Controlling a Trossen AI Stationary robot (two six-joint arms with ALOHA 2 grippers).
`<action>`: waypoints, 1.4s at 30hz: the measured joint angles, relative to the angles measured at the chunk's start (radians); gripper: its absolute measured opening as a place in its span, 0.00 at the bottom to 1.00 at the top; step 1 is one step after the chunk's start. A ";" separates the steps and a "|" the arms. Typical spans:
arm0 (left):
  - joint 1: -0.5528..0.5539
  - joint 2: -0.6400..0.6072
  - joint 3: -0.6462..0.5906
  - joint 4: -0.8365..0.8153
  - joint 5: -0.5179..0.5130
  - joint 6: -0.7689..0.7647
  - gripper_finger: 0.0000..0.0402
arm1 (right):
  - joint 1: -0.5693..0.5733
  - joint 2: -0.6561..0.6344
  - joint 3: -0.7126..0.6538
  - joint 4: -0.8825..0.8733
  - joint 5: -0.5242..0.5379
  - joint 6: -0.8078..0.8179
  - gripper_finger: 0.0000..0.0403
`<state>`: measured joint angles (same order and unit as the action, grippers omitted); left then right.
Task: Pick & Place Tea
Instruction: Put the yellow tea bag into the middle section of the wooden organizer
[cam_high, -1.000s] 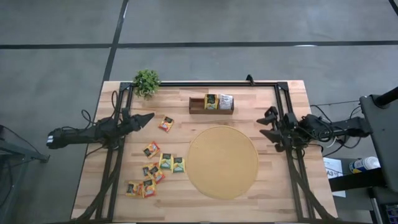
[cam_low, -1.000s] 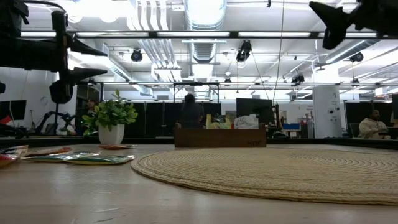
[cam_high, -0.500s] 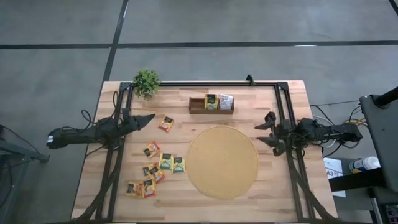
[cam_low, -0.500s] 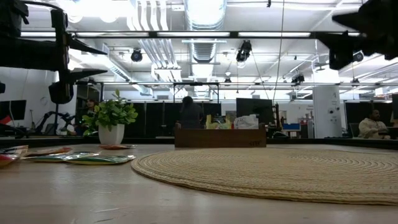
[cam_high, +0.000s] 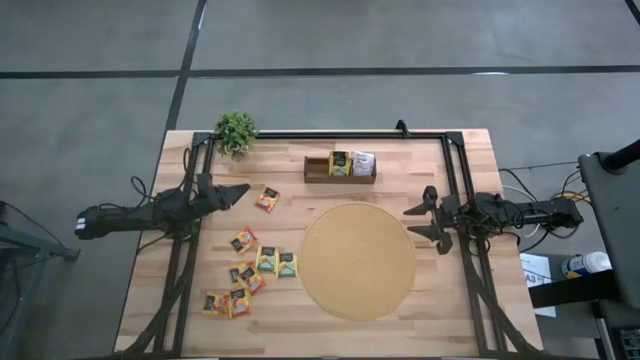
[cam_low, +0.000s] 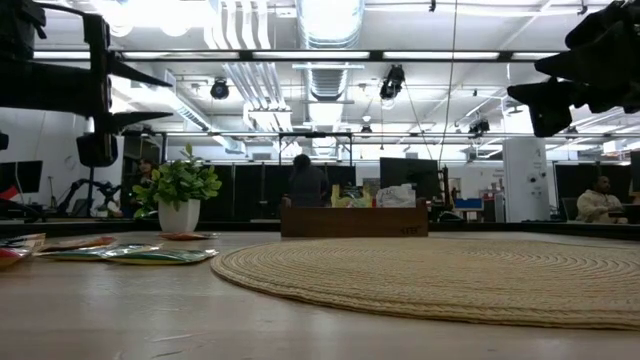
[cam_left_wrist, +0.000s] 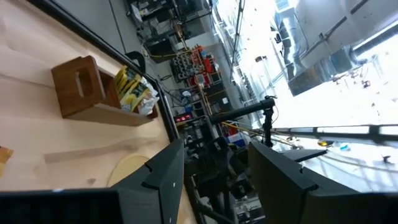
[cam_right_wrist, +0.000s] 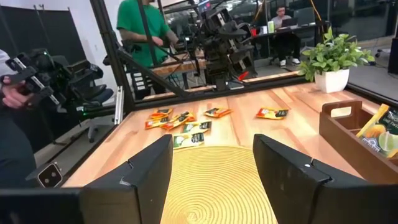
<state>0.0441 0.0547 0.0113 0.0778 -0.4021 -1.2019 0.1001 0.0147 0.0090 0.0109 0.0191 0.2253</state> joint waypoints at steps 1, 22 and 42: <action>0.000 0.000 0.000 0.003 0.003 -0.019 0.43 | 0.000 0.000 0.000 0.000 0.000 0.001 0.55; 0.000 0.096 0.135 0.117 0.282 0.094 0.43 | 0.000 0.001 0.000 0.000 0.002 0.000 0.55; 0.000 0.645 0.730 -0.668 0.502 0.608 0.43 | 0.000 0.001 0.000 0.001 0.002 0.002 0.55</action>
<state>0.0441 0.6997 0.7413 -0.5903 0.1004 -0.5939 0.1001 0.0154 0.0093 0.0114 0.0206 0.2276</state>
